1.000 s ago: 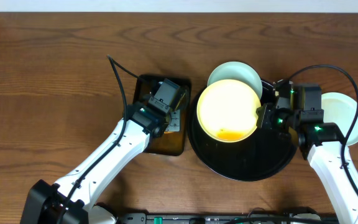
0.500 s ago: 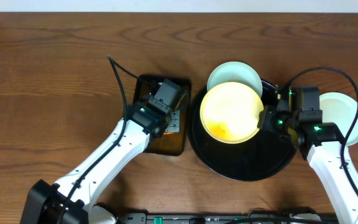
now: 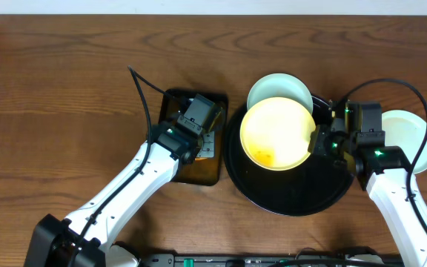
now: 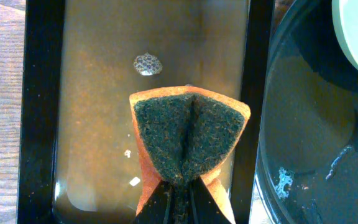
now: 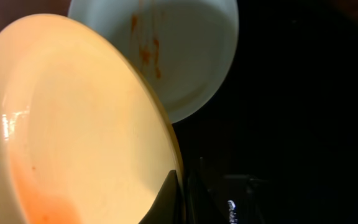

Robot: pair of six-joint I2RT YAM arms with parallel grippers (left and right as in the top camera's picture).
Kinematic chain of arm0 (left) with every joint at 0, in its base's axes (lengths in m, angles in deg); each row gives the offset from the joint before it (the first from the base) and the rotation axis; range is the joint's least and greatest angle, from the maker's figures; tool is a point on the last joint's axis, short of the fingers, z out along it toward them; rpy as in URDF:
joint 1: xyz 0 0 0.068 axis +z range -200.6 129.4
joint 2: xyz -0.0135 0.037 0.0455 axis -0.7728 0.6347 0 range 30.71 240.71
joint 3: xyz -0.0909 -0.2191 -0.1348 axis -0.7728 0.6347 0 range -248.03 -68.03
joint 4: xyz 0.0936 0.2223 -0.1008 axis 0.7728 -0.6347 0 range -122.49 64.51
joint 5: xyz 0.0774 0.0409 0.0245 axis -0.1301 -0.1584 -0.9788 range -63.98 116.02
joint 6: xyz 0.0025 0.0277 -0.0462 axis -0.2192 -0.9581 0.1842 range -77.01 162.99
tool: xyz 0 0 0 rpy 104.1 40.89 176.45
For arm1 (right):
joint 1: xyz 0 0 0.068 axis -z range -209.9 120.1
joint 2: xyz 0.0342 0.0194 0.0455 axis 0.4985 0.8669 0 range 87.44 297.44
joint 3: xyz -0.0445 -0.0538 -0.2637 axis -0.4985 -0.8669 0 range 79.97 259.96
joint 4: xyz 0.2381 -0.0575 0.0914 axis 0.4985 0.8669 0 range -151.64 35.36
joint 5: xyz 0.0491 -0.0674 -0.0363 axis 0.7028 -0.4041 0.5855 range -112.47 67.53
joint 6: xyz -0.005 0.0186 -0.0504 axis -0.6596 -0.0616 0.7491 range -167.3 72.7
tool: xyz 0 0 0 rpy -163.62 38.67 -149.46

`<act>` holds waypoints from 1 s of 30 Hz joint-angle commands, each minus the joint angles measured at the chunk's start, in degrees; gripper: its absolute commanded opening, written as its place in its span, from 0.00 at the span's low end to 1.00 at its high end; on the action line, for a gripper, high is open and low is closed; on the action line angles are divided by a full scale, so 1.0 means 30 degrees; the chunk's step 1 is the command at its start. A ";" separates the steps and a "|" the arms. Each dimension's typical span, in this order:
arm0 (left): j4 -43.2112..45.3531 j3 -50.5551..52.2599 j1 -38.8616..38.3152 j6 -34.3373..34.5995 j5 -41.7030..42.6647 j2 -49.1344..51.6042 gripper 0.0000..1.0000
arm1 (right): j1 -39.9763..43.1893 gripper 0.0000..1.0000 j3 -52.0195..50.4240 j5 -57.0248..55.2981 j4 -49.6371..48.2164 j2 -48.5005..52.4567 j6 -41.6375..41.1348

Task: Clean dirty plates on tray and stack at the side
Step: 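Lift the yellow plate with the right gripper toward the right side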

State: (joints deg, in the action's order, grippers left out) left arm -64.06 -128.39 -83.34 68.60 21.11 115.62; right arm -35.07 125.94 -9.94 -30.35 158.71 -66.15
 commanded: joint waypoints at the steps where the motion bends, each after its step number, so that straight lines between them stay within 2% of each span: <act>1: 0.0007 0.0168 0.0066 -0.0160 -0.0379 -0.0095 0.08 | -0.0189 0.01 0.0313 0.1341 0.0430 -0.0073 0.0335; 6: 0.0007 0.0168 0.0066 -0.0160 -0.0379 -0.0095 0.08 | -0.0408 0.01 0.0313 -0.0889 0.1661 -0.0073 0.0532; 9: 0.0000 0.0168 0.0066 -0.0160 -0.0379 -0.0095 0.08 | -0.0080 0.01 0.0313 -0.1967 0.0903 -0.0073 -0.0466; 11: 0.0000 0.0168 0.0066 -0.0160 -0.0379 -0.0095 0.08 | 0.0015 0.01 0.0313 -0.0896 0.0277 -0.0073 -0.0721; 14: 0.0000 0.0168 0.0066 -0.0160 -0.0379 -0.0095 0.08 | -0.0168 0.01 0.0313 0.1464 0.0138 -0.0073 0.0816; 16: 0.0007 0.0168 0.0066 -0.0160 -0.0379 -0.0095 0.08 | -0.0379 0.01 0.0313 0.1435 0.0794 -0.0073 0.1435; 22: 0.0007 0.0168 0.0066 -0.0160 -0.0379 -0.0095 0.08 | -0.0233 0.01 0.0342 -0.3767 0.1829 -0.0080 0.0641; 27: 0.0000 0.0168 0.0066 -0.0160 -0.0379 -0.0095 0.08 | -0.0131 0.01 0.1559 -0.3985 0.1887 -0.0495 0.1435; 30: 0.0007 0.0168 0.0066 -0.0160 -0.0379 -0.0095 0.08 | -0.0612 0.01 0.2667 -0.5668 0.2841 -0.1166 0.1749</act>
State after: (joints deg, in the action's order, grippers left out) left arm -64.03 -128.39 -83.34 68.60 21.11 115.62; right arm -35.48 129.18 -20.89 -23.20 158.31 -62.63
